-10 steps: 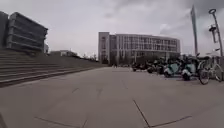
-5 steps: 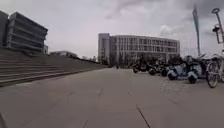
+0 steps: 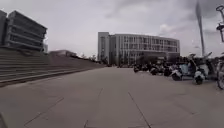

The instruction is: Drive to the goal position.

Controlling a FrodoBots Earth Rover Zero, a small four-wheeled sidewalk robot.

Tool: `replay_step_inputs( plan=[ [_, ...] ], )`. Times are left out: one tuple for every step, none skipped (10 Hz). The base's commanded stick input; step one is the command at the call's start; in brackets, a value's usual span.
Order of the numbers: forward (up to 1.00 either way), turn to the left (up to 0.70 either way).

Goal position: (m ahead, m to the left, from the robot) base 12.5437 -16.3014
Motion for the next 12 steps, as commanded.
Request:
replay_step_inputs(
  plan=[
    [0.7,0.0],
    [0.7,0.0],
    [0.7,0.0],
    [0.7,0.0],
    [0.7,0.0],
    [0.7,0.0],
    [0.7,0.0],
    [0.7,0.0],
    [0.7,0.0],
    [0.7,0.0],
    [0.7,0.0],
    [0.7,0.0]
  ],
)
